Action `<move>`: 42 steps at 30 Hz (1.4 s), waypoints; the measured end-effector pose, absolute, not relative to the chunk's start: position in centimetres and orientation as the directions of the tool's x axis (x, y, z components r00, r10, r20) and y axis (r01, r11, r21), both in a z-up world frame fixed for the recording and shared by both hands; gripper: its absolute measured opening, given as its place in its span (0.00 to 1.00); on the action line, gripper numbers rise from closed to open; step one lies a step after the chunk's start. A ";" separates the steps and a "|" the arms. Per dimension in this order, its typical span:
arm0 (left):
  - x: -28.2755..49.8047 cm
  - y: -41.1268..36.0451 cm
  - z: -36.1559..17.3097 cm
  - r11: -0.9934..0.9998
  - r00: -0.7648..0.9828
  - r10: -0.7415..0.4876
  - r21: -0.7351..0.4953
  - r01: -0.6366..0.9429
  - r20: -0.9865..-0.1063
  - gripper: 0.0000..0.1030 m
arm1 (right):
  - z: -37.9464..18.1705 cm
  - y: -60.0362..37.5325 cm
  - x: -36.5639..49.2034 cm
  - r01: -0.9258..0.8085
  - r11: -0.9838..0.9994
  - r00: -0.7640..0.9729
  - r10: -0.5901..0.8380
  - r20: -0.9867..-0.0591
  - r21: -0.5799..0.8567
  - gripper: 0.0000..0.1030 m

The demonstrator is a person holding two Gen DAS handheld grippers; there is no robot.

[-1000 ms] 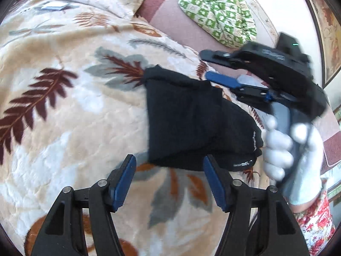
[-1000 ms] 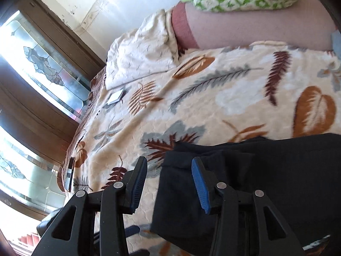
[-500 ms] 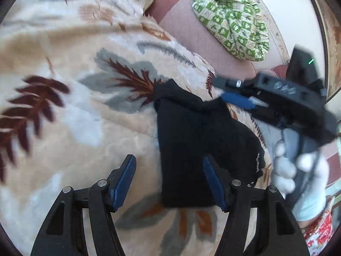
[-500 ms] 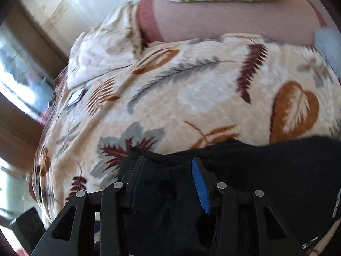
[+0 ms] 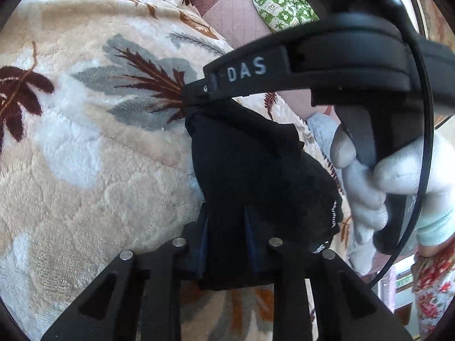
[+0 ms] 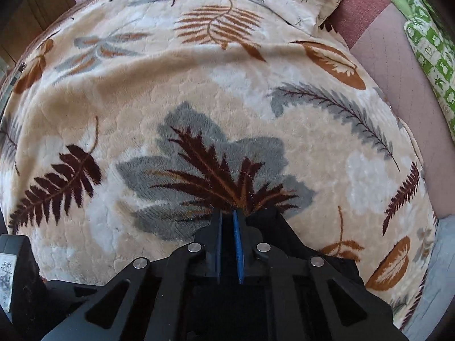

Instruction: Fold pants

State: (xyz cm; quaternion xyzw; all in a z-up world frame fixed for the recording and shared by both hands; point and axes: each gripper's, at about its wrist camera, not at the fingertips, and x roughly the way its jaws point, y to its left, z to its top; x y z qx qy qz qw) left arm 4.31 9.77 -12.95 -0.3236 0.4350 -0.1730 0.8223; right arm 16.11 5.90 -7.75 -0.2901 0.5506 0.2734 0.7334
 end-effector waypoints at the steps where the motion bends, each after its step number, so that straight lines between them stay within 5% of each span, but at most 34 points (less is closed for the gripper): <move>1: 4.4 9.6 -12.9 0.737 0.564 -0.560 -0.675 0.005 -0.607 0.21 | -7.8 5.9 16.3 -0.715 0.686 0.252 0.070 -0.965 -0.137 0.05; 11: 4.4 8.7 -12.7 0.757 0.570 -0.542 -0.653 0.013 -0.617 0.21 | -6.5 3.7 21.8 -0.492 0.846 0.391 0.006 -0.920 -0.203 0.00; 16: 4.3 8.5 -12.6 0.758 0.574 -0.539 -0.652 0.012 -0.616 0.21 | -4.3 3.5 20.6 -0.553 0.833 0.325 0.188 -0.927 -0.025 0.03; 19: 4.4 8.7 -12.8 0.759 0.576 -0.538 -0.651 0.012 -0.616 0.21 | -4.3 4.8 19.1 -0.614 0.789 0.281 0.187 -0.941 -0.027 0.22; 21: 4.3 8.7 -12.8 0.759 0.577 -0.538 -0.651 0.014 -0.615 0.21 | -5.1 6.2 17.8 -0.654 0.749 0.298 0.125 -0.946 -0.107 0.60; 22: 4.2 8.7 -12.8 0.759 0.578 -0.538 -0.651 0.015 -0.614 0.21 | -5.8 6.5 17.3 -0.672 0.726 0.312 0.096 -0.945 -0.148 0.63; 24: 4.2 8.6 -12.8 0.759 0.578 -0.538 -0.651 0.016 -0.613 0.21 | -7.0 6.9 16.6 -0.702 0.686 0.307 0.047 -0.950 -0.193 0.59; 25: 4.2 8.7 -12.9 0.760 0.580 -0.537 -0.650 0.016 -0.613 0.21 | -8.0 6.9 16.4 -0.712 0.669 0.294 0.011 -0.956 -0.211 0.47; 26: 4.2 8.6 -12.9 0.760 0.579 -0.536 -0.649 0.015 -0.614 0.21 | -8.9 6.8 16.2 -0.719 0.649 0.294 -0.039 -0.955 -0.248 0.15; 30: 4.1 8.4 -12.8 0.772 0.586 -0.522 -0.635 0.018 -0.619 0.21 | -8.3 6.4 16.4 -0.703 0.665 0.304 -0.039 -0.952 -0.252 0.07; 42: 3.7 7.9 -12.6 0.763 0.591 -0.534 -0.646 0.028 -0.604 0.21 | -6.5 3.9 22.3 -0.474 0.860 0.347 -0.014 -0.938 -0.188 0.08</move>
